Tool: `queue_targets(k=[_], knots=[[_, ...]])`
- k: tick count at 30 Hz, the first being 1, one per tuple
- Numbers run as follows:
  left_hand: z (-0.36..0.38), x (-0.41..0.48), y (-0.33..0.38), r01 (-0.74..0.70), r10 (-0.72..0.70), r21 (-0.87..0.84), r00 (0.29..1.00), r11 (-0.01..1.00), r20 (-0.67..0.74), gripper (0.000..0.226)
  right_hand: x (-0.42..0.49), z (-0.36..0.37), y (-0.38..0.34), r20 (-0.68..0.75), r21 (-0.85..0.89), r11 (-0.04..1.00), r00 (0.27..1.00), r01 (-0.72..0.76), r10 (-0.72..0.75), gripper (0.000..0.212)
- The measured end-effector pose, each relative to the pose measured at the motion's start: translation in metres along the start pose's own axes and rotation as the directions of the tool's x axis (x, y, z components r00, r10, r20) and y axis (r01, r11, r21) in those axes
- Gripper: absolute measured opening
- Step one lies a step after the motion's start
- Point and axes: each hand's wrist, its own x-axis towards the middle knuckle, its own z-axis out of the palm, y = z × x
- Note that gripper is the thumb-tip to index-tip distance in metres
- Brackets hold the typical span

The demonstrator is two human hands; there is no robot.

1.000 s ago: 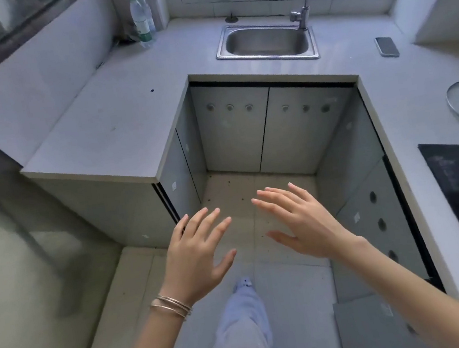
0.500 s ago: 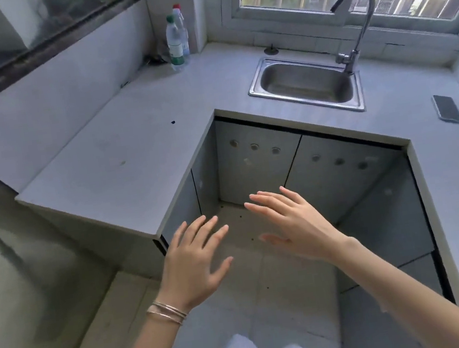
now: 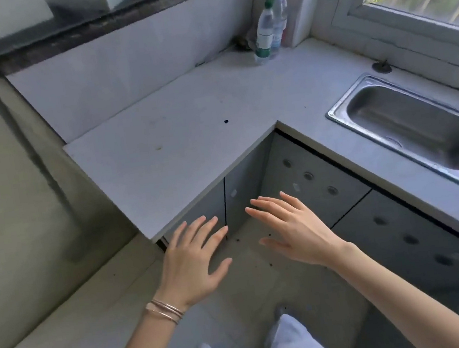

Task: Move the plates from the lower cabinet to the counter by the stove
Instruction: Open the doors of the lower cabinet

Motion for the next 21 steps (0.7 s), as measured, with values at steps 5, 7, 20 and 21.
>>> queue_targets(k=[5, 7, 20, 21], knots=[[0.009, 0.035, 0.046, 0.170, -0.170, 0.007, 0.985, 0.985, -0.015, 0.052, 0.017, -0.011, 0.067, 0.032, 0.033, 0.987, 0.987, 0.159, -0.160, 0.061], [0.011, 0.045, 0.061, 0.224, -0.224, 0.017, 0.975, 0.975, -0.014, 0.052, 0.025, -0.013, 0.086, 0.053, 0.041, 0.975, 0.974, 0.219, -0.220, 0.061], [0.044, 0.063, 0.052, 0.310, -0.310, 0.105, 0.951, 0.945, -0.019, 0.052, 0.066, 0.023, 0.124, 0.039, 0.107, 0.936, 0.940, 0.334, -0.340, 0.058], [0.056, 0.065, 0.044, 0.302, -0.301, 0.125, 0.953, 0.945, -0.024, 0.052, 0.070, 0.036, 0.127, 0.017, 0.106, 0.937, 0.941, 0.334, -0.338, 0.057]])
